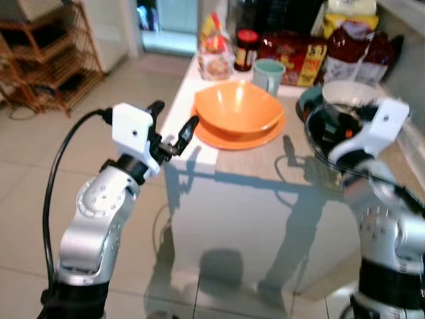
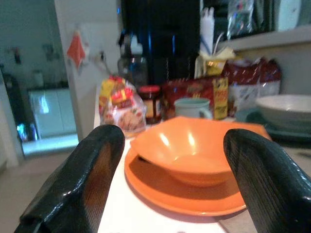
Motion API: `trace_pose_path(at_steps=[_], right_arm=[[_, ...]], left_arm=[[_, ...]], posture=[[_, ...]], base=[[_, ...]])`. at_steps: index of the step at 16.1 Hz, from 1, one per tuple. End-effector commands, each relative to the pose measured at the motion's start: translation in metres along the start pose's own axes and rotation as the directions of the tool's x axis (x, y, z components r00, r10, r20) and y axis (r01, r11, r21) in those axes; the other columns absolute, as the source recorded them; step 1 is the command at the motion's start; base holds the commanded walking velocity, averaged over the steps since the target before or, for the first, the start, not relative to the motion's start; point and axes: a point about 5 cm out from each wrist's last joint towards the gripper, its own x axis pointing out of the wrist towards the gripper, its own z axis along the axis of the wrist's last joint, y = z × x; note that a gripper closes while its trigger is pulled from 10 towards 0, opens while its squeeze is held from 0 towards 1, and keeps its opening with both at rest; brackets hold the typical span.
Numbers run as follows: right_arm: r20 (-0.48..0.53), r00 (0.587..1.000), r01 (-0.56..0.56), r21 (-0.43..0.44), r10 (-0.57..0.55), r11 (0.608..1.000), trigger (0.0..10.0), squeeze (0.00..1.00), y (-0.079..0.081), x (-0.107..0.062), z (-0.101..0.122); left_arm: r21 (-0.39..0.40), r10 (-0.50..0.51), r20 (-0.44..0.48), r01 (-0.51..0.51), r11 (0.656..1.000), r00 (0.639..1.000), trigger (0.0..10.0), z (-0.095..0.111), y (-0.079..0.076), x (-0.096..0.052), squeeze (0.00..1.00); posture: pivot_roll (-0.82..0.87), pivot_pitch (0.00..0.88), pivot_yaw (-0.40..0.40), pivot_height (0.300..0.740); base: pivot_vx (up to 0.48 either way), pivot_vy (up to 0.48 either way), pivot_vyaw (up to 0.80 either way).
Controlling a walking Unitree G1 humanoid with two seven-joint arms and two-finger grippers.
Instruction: Setting the table
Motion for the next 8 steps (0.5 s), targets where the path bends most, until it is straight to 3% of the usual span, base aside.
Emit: trace_pose_path(at_steps=[1,2,3,4,6,8], right_arm=[[-0.021,0.999,0.029,0.044,-0.028,0.999,10.0,1.0,-0.007,0.004,0.002],[-0.039,0.998,0.054,0.112,-0.05,0.992,10.0,1.0,-0.01,0.018,0.007],[-0.12,0.991,0.068,0.148,-0.05,0.987,10.0,0.73,-0.011,0.029,0.004],[-0.148,0.989,0.045,0.157,-0.022,0.987,10.0,0.0,-0.01,0.034,0.003],[-0.197,0.98,0.019,0.158,0.013,0.987,10.0,0.0,-0.007,0.044,0.001],[-0.249,0.965,-0.03,0.218,0.085,0.975,10.0,0.0,-0.002,0.057,-0.002]], left_arm=[[-0.01,-0.048,0.02,0.049,0.999,0.999,10.0,0.004,-0.007,0.001,0.0],[-0.022,-0.091,0.032,0.091,0.996,0.995,10.0,0.006,-0.013,0.002,0.0],[-0.022,-0.102,0.033,0.103,0.994,0.994,10.0,0.006,-0.016,0.003,0.0],[-0.02,-0.102,0.035,0.102,0.995,0.994,10.0,0.006,-0.016,0.003,0.0],[-0.017,-0.1,0.037,0.101,0.995,0.994,10.0,0.007,-0.015,0.004,0.0],[-0.01,-0.109,0.039,0.109,0.994,0.993,10.0,0.01,-0.013,0.004,0.0]], posture=[[0.1,0.001,-0.051,0.74],[0.1,0.0,-0.052,0.74],[0.1,0.0,-0.053,0.74],[0.1,0.0,-0.054,0.74],[0.11,0.0,-0.054,0.74],[0.11,0.0,-0.056,0.74]], base=[[0.0,0.0,0.0],[0.0,0.0,0.0],[0.0,0.0,0.0],[0.0,0.0,0.0],[0.0,0.0,0.0],[0.0,0.0,0.0]])
